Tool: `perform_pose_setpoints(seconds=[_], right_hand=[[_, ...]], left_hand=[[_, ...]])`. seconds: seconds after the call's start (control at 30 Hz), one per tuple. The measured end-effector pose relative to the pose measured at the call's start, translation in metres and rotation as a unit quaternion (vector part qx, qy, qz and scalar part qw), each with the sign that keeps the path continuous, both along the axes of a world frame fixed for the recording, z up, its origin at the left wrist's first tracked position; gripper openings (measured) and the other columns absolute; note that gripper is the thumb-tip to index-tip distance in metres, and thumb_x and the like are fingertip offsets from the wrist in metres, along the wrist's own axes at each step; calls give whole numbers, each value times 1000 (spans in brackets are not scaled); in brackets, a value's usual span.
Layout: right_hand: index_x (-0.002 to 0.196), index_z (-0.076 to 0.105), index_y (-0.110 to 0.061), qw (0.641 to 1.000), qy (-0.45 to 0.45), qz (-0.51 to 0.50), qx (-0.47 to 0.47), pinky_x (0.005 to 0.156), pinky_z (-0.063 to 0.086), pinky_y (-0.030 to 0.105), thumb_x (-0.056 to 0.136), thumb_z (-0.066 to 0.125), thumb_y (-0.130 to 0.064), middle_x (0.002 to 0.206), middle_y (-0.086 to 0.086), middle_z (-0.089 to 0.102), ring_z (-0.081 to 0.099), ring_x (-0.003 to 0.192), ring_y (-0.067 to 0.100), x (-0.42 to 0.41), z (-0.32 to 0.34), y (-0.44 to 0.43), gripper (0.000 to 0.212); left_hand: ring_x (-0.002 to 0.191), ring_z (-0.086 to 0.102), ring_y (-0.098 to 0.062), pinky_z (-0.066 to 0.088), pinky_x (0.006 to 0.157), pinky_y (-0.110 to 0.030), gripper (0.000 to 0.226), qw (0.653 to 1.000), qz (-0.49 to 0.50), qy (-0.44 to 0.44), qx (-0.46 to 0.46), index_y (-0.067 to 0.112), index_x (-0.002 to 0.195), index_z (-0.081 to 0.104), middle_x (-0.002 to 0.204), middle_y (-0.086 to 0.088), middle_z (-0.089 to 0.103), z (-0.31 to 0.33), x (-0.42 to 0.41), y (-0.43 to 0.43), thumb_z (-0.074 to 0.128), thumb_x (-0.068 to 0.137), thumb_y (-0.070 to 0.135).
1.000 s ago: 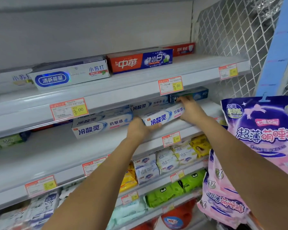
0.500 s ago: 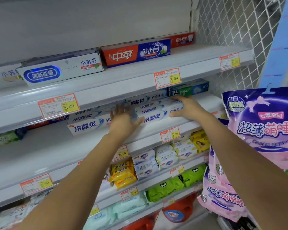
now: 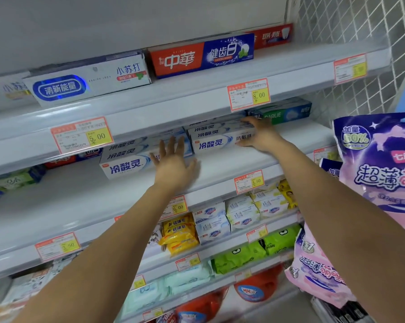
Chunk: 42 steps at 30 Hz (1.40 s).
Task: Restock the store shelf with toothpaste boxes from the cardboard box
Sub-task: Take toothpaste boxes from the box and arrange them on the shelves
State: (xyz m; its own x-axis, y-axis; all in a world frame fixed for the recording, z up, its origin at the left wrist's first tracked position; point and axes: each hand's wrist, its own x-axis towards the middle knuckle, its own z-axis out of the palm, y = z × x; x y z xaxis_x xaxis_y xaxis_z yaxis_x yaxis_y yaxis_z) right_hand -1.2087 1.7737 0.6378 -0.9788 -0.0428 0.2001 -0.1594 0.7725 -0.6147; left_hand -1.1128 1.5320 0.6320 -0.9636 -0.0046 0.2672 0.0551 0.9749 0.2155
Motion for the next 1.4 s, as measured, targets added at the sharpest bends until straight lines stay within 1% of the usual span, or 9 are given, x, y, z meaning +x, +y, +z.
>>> perform_pose_setpoints(seconds=[0.2,0.33,0.5,0.77,0.9,0.97,1.1,1.23,1.4], right_hand=[[140,39,-22,998,-17,-27,-46,70,45,27,83,56,9,138,13,39,51,96,22,-8,4,-6,67],[139,38,-15,995,-25,-48,-87,78,44,29,86,55,5,135,12,46,52,113,28,-9,6,-5,59],[126,45,-6,985,17,-133,-113,74,41,23,87,59,-4,126,11,57,57,108,26,-12,5,-4,41],[123,46,-4,984,30,-131,-120,75,40,23,84,69,-17,126,14,55,57,109,28,0,6,-13,47],[111,57,-4,975,168,-104,-105,72,38,20,86,66,-23,114,14,59,58,97,26,34,10,-22,33],[90,62,-6,968,210,-77,-113,63,37,22,88,63,-25,88,7,63,57,75,18,63,4,-28,19],[51,40,-16,963,249,-28,-97,50,31,29,89,61,-37,45,-9,32,31,44,11,123,-22,-39,49],[52,24,-25,965,238,28,-104,44,20,24,88,63,-36,42,-12,18,22,39,6,174,-71,-53,54],[61,42,-16,996,47,66,-44,48,33,26,84,68,-39,48,-5,41,40,45,13,219,-182,-71,42]], left_hand=[[146,-11,-30,-11,112,-55,68,1000,-1,2,1,23,152,4,160,-2,-2,-1,-2,-1,38,97,44],[145,-12,-30,-12,112,-54,68,1000,0,-1,0,23,152,3,160,-2,-3,0,-2,0,39,97,42],[145,-12,-31,-12,112,-54,68,1000,-2,-3,0,22,153,4,160,-3,-3,1,0,0,39,97,39],[146,-11,-31,-10,113,-52,67,1000,-2,-4,12,21,153,5,160,-4,-2,2,2,0,39,97,34],[145,16,-29,17,116,-39,60,997,-42,25,65,11,150,23,157,-10,20,9,13,0,46,96,25],[131,43,-26,34,105,-31,48,983,-87,60,153,6,140,41,144,-12,44,11,32,3,50,95,19],[99,60,-8,49,86,-27,23,937,-186,133,264,10,95,69,105,0,67,-12,91,6,52,93,26],[74,56,-8,43,68,-19,40,924,-187,110,314,2,62,57,73,-4,62,-75,139,-1,52,93,28],[73,55,-2,40,70,-15,39,918,-70,-48,388,10,60,50,69,3,55,-187,186,-30,57,89,35]])
